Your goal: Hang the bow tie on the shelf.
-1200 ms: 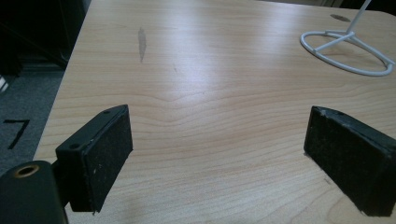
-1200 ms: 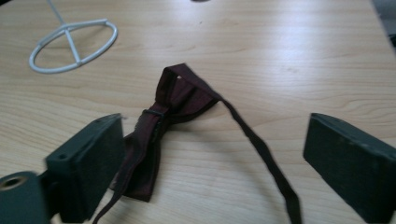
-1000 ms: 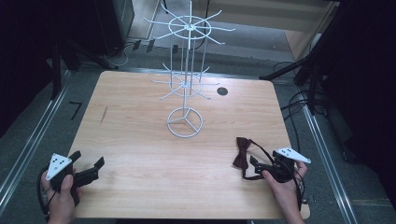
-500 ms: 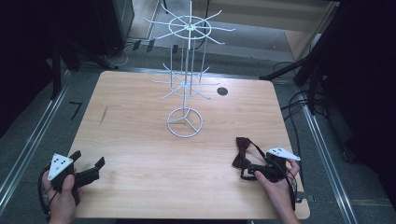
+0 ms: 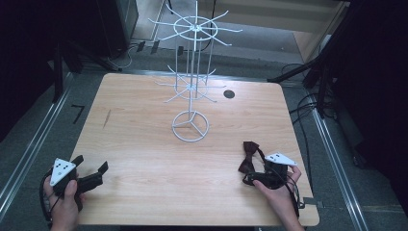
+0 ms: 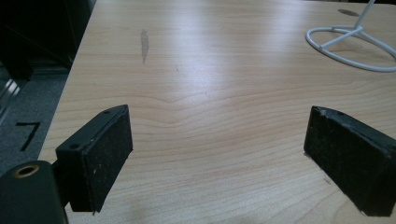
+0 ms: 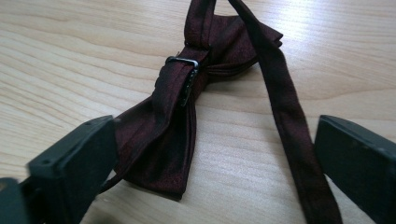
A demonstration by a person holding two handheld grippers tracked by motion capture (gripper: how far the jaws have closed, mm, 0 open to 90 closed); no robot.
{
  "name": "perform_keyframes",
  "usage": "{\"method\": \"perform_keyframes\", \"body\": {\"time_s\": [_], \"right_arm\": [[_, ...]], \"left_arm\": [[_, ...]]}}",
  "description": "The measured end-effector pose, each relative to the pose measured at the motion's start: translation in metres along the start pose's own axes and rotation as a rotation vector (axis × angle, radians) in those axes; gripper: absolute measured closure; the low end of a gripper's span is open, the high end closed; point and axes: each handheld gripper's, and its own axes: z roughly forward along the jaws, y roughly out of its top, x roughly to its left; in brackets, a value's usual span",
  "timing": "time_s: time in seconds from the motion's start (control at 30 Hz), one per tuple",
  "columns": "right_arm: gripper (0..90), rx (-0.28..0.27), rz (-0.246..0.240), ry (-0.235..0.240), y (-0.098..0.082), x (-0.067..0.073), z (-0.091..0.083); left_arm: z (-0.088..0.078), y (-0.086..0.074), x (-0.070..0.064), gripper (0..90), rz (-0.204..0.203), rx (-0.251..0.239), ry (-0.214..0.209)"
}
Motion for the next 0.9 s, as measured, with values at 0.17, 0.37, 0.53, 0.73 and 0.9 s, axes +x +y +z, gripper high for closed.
{"method": "perform_keyframes", "body": {"time_s": [0.17, 0.37, 0.53, 0.73, 0.9], "right_arm": [[14.0, 0.008, -0.009, -0.028, -0.001, 0.003, 0.003], [38.6, -0.023, -0.021, -0.050, -0.003, 0.005, 0.001], [61.7, -0.036, -0.006, -0.036, -0.004, 0.004, -0.001], [82.6, -0.040, -0.016, -0.022, -0.004, 0.006, -0.001], [85.1, -0.043, -0.055, -0.043, -0.005, 0.010, -0.001]], "left_arm": [[-0.001, 0.000, 0.000, 8.6, -0.001, 0.000, -0.002], [-0.001, 0.000, -0.001, 8.6, 0.008, -0.004, -0.001], [0.000, 0.000, -0.003, 8.6, 0.022, -0.002, -0.001], [-0.001, -0.001, -0.002, 8.6, 0.018, 0.002, -0.009], [0.000, 0.000, -0.003, 8.6, 0.031, 0.018, -0.015]]}}
